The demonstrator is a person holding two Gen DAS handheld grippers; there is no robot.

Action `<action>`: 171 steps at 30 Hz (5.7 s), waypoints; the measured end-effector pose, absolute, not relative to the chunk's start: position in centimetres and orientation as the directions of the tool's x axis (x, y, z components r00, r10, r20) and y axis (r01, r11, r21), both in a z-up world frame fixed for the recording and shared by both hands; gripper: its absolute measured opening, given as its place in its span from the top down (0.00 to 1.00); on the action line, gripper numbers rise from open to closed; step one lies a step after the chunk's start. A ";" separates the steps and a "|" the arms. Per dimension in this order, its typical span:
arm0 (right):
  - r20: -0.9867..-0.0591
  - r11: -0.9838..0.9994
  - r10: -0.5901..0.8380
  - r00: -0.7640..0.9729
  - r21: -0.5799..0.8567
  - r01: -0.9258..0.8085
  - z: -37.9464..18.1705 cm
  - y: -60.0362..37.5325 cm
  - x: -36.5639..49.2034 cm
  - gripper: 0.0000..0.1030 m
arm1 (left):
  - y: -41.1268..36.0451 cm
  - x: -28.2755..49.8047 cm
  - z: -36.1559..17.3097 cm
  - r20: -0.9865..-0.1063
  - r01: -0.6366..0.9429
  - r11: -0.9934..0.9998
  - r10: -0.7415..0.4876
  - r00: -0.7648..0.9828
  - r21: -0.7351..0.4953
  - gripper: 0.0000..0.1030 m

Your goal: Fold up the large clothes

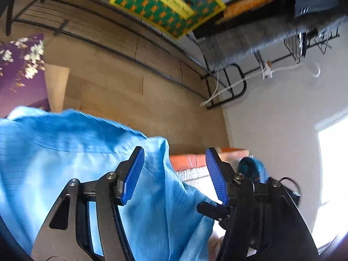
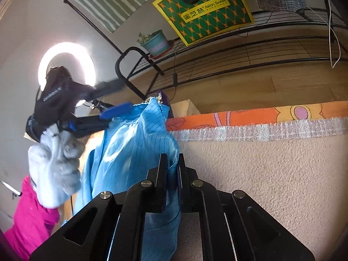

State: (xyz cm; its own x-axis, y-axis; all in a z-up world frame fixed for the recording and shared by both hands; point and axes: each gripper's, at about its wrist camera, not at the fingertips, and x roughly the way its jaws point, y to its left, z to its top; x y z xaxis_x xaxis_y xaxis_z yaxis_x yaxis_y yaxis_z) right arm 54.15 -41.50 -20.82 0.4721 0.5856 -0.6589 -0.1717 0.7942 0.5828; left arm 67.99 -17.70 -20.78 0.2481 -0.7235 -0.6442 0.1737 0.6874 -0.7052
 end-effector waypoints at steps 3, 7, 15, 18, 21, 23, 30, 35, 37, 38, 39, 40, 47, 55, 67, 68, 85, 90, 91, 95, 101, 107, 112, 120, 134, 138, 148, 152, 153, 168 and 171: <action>-0.664 0.815 0.561 0.495 0.547 -0.190 -20.2 -41.2 53.5 0.98 | -19.6 68.0 -21.8 -0.665 0.211 0.706 -0.708 0.237 -0.676 0.88; -0.699 0.856 0.502 0.509 0.487 -0.175 -20.2 -41.2 53.2 0.99 | -18.7 68.0 -20.7 -0.705 0.197 0.758 -0.651 0.281 -0.621 0.88; -0.677 0.819 0.564 0.472 0.532 -0.215 -18.7 -42.6 55.2 0.93 | -7.8 66.3 -14.9 -0.713 0.274 0.835 -0.550 0.435 -0.477 0.32; -0.678 0.794 0.600 0.424 0.568 -0.217 -18.7 -41.3 56.7 0.64 | -4.3 67.2 -17.1 -0.727 0.174 0.820 -0.566 0.390 -0.545 0.32; -0.699 0.805 0.591 0.403 0.544 -0.239 -18.7 -39.3 58.2 0.62 | -3.9 68.1 -19.6 -0.744 0.137 0.808 -0.583 0.328 -0.573 0.32; -0.716 0.814 0.579 0.391 0.534 -0.229 -19.0 -38.5 59.3 0.62 | -4.2 68.5 -20.3 -0.755 0.135 0.823 -0.562 0.337 -0.552 0.32; -0.748 0.827 0.560 0.357 0.530 -0.186 -21.5 -36.6 61.9 0.62 | -5.7 69.3 -22.4 -0.790 0.171 0.861 -0.508 0.343 -0.479 0.51; -0.760 0.847 0.531 0.375 0.483 -0.221 -21.7 -34.5 62.1 0.95 | -5.2 68.7 -22.4 -0.758 0.185 0.850 -0.524 0.389 -0.493 0.93; -0.749 0.854 0.521 0.410 0.464 -0.235 -20.8 -34.4 61.5 0.97 | -4.7 67.9 -21.5 -0.731 0.193 0.838 -0.542 0.415 -0.511 0.94; -0.741 0.853 0.521 0.423 0.464 -0.239 -20.4 -34.5 61.2 0.98 | -4.5 67.6 -21.0 -0.721 0.195 0.832 -0.550 0.422 -0.520 0.95; -0.732 0.852 0.523 0.437 0.464 -0.242 -19.7 -34.6 60.9 0.98 | -4.3 67.0 -20.3 -0.708 0.201 0.824 -0.560 0.431 -0.530 0.95; -0.720 0.849 0.527 0.451 0.468 -0.245 -19.0 -34.8 60.5 0.98 | -4.1 66.6 -19.6 -0.697 0.203 0.820 -0.564 0.443 -0.535 0.95; -0.651 0.826 0.562 0.510 0.479 -0.299 -13.0 -35.0 56.8 0.99 | -2.6 60.9 -13.3 -0.615 0.265 0.782 -0.612 0.497 -0.564 0.97; -0.593 0.811 0.583 0.555 0.460 -0.362 -4.0 -33.9 47.0 0.99 | -1.0 49.6 -5.2 -0.549 0.336 0.764 -0.635 0.543 -0.550 0.97; -0.614 0.792 0.609 0.502 0.431 -0.434 -1.6 -30.6 29.3 0.99 | 1.4 30.1 -5.4 -0.545 0.361 0.733 -0.675 0.498 -0.577 0.97; -0.622 0.792 0.608 0.493 0.431 -0.433 -2.1 -30.4 28.0 0.99 | 1.4 28.9 -6.1 -0.557 0.361 0.734 -0.674 0.485 -0.575 0.97; -0.792 0.860 0.484 0.373 0.350 -0.372 -14.3 -29.0 17.6 0.98 | 0.3 16.4 -18.2 -0.764 0.321 0.822 -0.561 0.320 -0.469 0.97; -0.757 0.857 0.494 0.428 0.344 -0.383 -10.3 -30.7 16.1 0.94 | 1.3 12.9 -14.8 -0.748 0.359 0.818 -0.564 0.351 -0.449 0.93; -0.739 0.850 0.507 0.443 0.344 -0.398 -9.2 -31.1 15.5 0.94 | 2.0 11.8 -13.2 -0.727 0.363 0.808 -0.581 0.366 -0.464 0.93; -0.653 0.831 0.545 0.525 0.342 -0.438 -3.7 -33.6 12.2 0.94 | 3.8 7.4 -7.4 -0.667 0.402 0.792 -0.607 0.433 -0.460 0.93; -0.493 0.834 0.552 0.673 0.303 -0.461 5.3 -37.2 6.7 0.79 | 6.3 0.1 3.2 -0.541 0.454 0.766 -0.642 0.543 -0.455 0.74; -0.358 0.833 0.550 0.754 0.298 -0.466 12.0 -39.1 2.4 0.67 | 8.0 -3.5 12.2 -0.426 0.490 0.736 -0.673 0.605 -0.467 0.68; -0.318 0.838 0.540 0.779 0.286 -0.464 13.9 -39.6 1.9 0.62 | 8.9 -4.3 16.9 -0.363 0.504 0.737 -0.667 0.651 -0.450 0.47; -0.407 0.828 0.550 0.729 0.382 -0.411 8.2 -39.2 4.8 0.44 | 9.5 2.6 9.7 -0.418 0.393 0.709 -0.680 0.603 -0.586 0.35; -0.658 0.818 0.526 0.539 0.565 -0.108 -10.4 -38.8 17.4 0.41 | 9.6 20.7 -13.7 -0.648 0.033 0.736 -0.616 0.448 -0.676 0.35; -0.683 0.783 0.568 0.460 0.621 -0.044 -14.2 -38.5 19.7 0.41 | 9.6 23.9 -18.2 -0.671 -0.040 0.716 -0.632 0.389 -0.697 0.35; -0.705 0.779 0.581 0.406 0.626 -0.029 -16.9 -38.0 23.2 0.41 | 8.1 26.6 -21.0 -0.659 -0.013 0.694 -0.676 0.330 -0.719 0.93; -0.668 0.730 0.642 0.375 0.683 -0.033 -17.2 -38.4 23.5 0.95 | 8.5 25.2 -20.4 -0.635 0.003 0.671 -0.703 0.320 -0.741 0.97; -0.651 0.711 0.661 0.373 0.702 -0.035 -17.0 -38.4 23.6 0.96 | 8.9 24.8 -20.3 -0.622 -0.005 0.655 -0.715 0.320 -0.756 0.97; -0.780 0.816 0.573 0.249 0.572 -0.087 -17.2 -38.1 20.0 0.93 | 9.9 23.6 -20.1 -0.671 -0.002 0.705 -0.675 0.306 -0.710 0.48; -0.840 0.893 0.448 0.305 0.434 -0.116 -13.6 -38.2 18.5 0.83 | 11.2 24.8 -18.5 -0.615 -0.025 0.650 -0.705 0.353 -0.760 0.47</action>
State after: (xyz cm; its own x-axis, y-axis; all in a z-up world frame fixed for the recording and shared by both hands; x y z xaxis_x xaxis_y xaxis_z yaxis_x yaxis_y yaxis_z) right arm 18.47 -38.18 -13.59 0.3046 0.4482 -0.8404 -0.1161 0.8932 0.4343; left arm 24.79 11.23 -18.53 0.3532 -0.7051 -0.6148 -0.0245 0.6500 -0.7595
